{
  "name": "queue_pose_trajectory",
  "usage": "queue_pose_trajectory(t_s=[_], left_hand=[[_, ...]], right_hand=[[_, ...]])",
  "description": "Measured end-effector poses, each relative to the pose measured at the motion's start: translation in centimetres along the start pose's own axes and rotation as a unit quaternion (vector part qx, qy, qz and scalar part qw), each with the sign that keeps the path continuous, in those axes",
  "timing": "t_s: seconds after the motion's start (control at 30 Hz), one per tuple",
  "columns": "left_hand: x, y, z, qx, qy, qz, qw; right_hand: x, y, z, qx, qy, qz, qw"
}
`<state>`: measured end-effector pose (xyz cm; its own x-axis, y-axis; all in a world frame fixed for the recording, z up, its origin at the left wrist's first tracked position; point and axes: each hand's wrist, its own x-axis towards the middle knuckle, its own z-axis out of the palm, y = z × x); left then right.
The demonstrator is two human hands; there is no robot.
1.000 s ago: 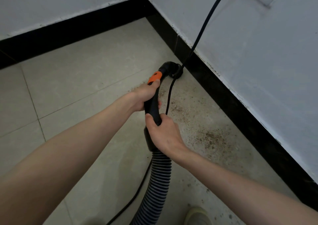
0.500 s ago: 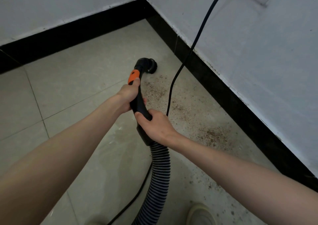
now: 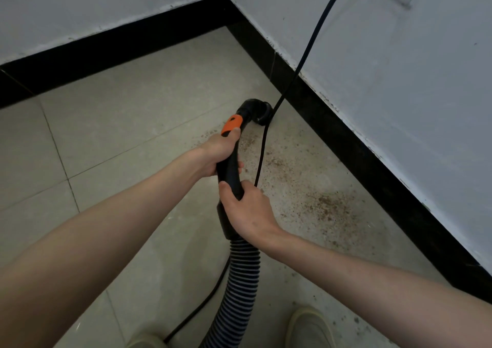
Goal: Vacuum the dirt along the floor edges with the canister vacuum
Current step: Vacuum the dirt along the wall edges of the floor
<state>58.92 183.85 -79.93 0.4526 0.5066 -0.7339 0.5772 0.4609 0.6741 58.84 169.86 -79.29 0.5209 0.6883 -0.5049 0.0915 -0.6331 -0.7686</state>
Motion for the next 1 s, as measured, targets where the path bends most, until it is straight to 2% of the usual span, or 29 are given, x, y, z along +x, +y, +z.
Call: queue_pose_trajectory(t_s=[0.2,0.5,0.73,1.0], left_hand=[[-0.1,0.3,0.8,0.020,-0.011,0.001,1.000],[0.3,0.8,-2.2,-0.021,0.059,0.025,0.998],[-0.4,-0.9,-3.4,-0.067,0.086,0.013,0.994],[-2.3,-2.5,-2.4,-0.043,0.063,-0.002,0.997]], right_hand=[[-0.2,0.2,-0.3,0.017,0.006,0.008,1.000],[2.2,-1.5,0.3,-0.019,-0.050,-0.035,0.998],[1.9,-1.1,0.8,-0.038,-0.090,-0.057,0.994],[-1.0,0.3,1.5,-0.013,-0.071,-0.030,0.997]])
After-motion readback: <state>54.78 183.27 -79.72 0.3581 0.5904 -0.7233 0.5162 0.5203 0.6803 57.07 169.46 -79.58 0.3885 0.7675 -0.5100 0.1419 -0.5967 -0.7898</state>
